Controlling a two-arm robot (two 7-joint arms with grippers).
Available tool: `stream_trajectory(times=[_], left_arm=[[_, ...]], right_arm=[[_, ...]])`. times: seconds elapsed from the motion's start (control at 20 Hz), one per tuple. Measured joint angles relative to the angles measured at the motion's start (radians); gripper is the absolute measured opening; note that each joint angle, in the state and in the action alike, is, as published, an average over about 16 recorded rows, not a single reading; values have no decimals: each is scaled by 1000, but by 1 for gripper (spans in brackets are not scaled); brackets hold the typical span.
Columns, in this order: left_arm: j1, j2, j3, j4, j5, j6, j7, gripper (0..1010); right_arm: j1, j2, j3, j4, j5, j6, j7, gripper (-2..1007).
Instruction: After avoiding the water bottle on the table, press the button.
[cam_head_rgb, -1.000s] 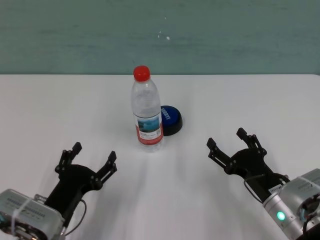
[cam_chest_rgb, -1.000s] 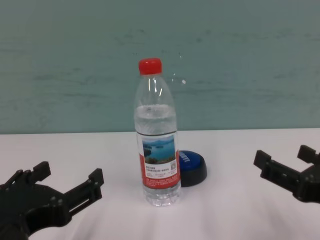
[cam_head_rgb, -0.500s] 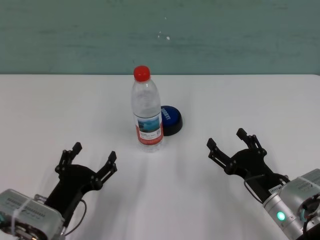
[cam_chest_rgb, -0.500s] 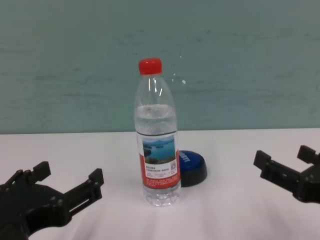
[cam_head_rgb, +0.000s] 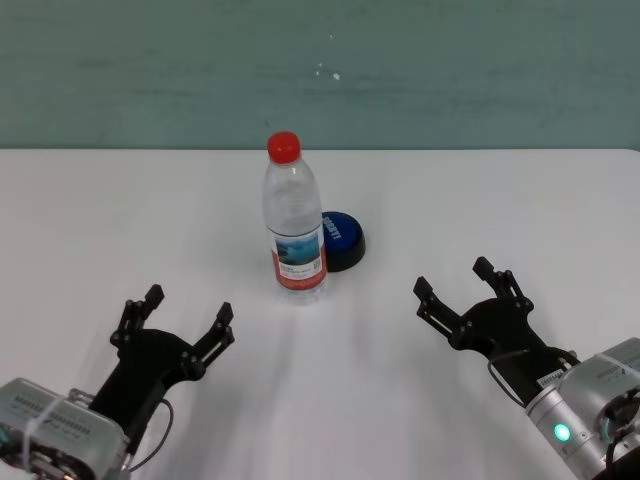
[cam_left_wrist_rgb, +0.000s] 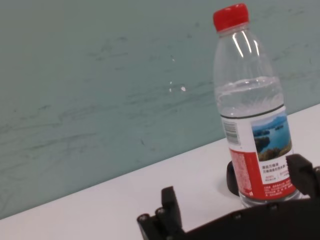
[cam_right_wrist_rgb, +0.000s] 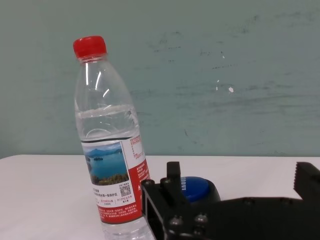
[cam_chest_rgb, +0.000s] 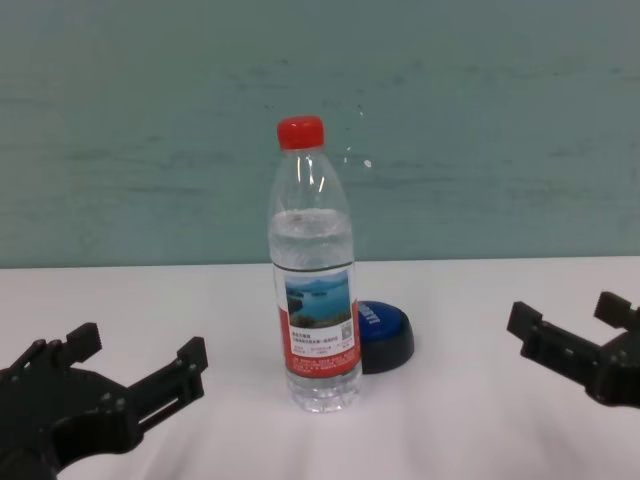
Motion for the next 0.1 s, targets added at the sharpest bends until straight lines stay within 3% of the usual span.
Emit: stream_trajectory(times=[0.1], left_arm=[[0,0,0,0,0,0,0,1000]], right_arm=[[0,0,0,0,0,0,0,1004]])
